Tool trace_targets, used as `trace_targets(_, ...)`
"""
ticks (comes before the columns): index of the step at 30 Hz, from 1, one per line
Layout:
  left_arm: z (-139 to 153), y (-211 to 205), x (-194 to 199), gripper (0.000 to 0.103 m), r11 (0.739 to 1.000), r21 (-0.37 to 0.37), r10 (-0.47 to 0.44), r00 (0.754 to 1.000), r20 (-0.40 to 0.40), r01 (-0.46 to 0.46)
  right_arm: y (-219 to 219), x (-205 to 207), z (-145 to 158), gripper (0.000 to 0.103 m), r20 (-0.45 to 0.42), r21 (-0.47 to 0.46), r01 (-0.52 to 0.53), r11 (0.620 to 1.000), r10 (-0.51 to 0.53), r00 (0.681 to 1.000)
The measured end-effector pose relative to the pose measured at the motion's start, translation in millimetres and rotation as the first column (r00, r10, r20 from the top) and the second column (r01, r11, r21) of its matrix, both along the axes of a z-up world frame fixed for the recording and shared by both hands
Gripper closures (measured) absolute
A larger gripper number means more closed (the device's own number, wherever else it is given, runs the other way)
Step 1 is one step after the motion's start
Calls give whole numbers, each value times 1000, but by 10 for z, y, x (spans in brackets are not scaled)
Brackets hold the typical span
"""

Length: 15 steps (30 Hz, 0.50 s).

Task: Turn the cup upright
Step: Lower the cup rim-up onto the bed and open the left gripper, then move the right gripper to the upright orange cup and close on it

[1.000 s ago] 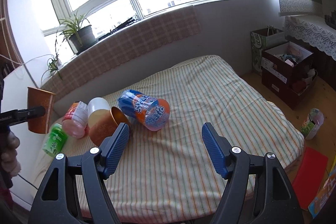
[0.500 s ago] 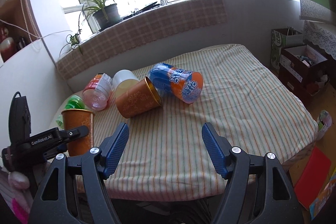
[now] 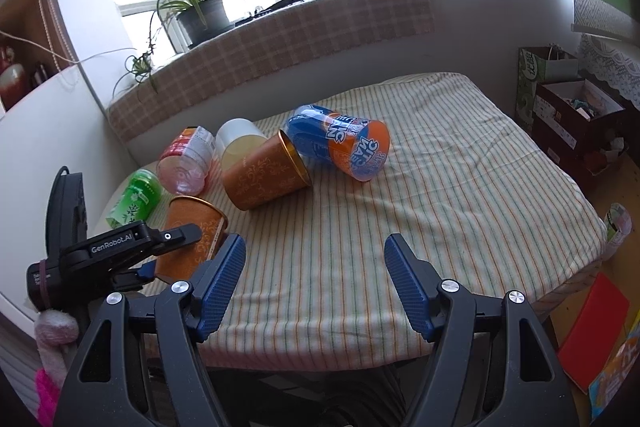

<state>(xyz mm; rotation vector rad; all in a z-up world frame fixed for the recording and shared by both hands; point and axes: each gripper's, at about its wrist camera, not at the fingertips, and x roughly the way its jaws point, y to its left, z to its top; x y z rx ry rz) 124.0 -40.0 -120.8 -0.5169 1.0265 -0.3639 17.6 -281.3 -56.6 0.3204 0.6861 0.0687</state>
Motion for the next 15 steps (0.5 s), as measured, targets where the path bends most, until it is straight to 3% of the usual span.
trace_targets(3, 61, 12, -50, 18, 999, 34, -17, 999, 29, 16, 69, 49, 11, 31, -11, 6, -29, 1000, 29, 1000)
trace_targets(9, 274, 171, -294, 18, 996, 83, -21, 995, 96, 13, 207, 287, 3, 31, -67, 106, -135, 985, 142, 988)
trace_targets(15, 475, 352, -747, 18, 968, 247, -10, 979, 203, -41, 354, 635, -112, 31, -162, 268, -188, 945, 237, 958)
